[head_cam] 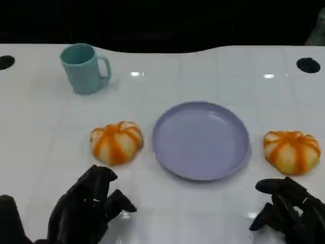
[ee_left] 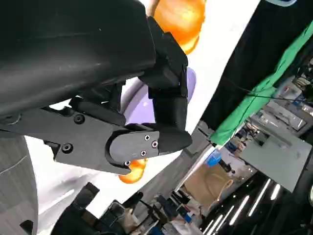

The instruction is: Grasp the bread from the table and place it into the plate.

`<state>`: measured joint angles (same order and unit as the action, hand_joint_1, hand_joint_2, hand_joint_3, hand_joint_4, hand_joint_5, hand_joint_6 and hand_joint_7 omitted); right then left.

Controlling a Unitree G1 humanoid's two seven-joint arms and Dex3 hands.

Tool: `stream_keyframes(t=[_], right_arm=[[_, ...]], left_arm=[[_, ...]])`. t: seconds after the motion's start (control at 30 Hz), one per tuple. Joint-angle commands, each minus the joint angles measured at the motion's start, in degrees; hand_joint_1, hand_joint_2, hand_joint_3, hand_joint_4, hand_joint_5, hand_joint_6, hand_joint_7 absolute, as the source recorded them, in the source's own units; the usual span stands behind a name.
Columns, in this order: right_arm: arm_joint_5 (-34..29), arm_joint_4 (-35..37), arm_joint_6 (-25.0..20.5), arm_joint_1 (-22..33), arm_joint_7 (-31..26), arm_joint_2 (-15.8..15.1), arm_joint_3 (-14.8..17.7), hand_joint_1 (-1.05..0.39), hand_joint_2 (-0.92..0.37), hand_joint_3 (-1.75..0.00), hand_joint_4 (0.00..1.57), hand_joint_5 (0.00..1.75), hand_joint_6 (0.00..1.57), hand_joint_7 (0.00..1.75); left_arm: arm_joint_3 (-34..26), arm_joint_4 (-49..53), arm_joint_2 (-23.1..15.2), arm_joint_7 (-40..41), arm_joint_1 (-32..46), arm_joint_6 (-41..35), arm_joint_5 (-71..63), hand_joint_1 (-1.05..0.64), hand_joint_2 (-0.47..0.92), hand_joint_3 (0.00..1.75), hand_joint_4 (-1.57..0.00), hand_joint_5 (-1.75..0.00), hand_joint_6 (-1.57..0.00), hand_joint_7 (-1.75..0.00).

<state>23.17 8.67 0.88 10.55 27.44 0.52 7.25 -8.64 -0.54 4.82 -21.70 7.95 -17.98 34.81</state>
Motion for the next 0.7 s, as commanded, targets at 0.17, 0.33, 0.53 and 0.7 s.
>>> stream_keyframes(t=[0.17, 0.33, 0.53, 0.7], right_arm=[[0.65, -0.07, -0.27, 0.11, -0.1, -0.59, 0.83, -0.81, -0.92, -0.18, 0.7, 1.47, 0.74, 1.04], [0.48, -0.53, -0.68, 0.26, -0.34, -0.6, 0.73, -0.81, -0.92, -0.18, 0.71, 1.47, 0.75, 1.03], [1.09, 0.15, -0.55, -0.05, 0.28, -0.44, 0.91, -0.81, -0.92, -0.18, 0.7, 1.47, 0.75, 1.02], [1.06, -0.51, -0.81, 0.18, -0.03, -0.58, 0.67, -0.81, -0.92, -0.18, 0.7, 1.46, 0.75, 1.01]], left_arm=[[-0.47, -0.46, -0.36, -0.14, 0.06, -0.64, 0.58, -0.49, 0.92, 0.48, -0.62, -1.75, -0.49, -1.56], [-0.2, -1.06, -0.3, 0.61, 0.25, -0.67, -0.01, -0.5, 0.92, 0.48, -0.62, -1.75, -0.49, -1.57], [-0.53, -0.39, -0.41, -0.17, 0.04, -0.49, 0.42, -0.5, 0.92, 0.48, -0.62, -1.75, -0.48, -1.57], [0.32, 0.46, -1.0, -2.26, -0.44, 4.2, -2.18, -0.5, 0.92, 0.48, -0.61, -1.75, -0.48, -1.57]])
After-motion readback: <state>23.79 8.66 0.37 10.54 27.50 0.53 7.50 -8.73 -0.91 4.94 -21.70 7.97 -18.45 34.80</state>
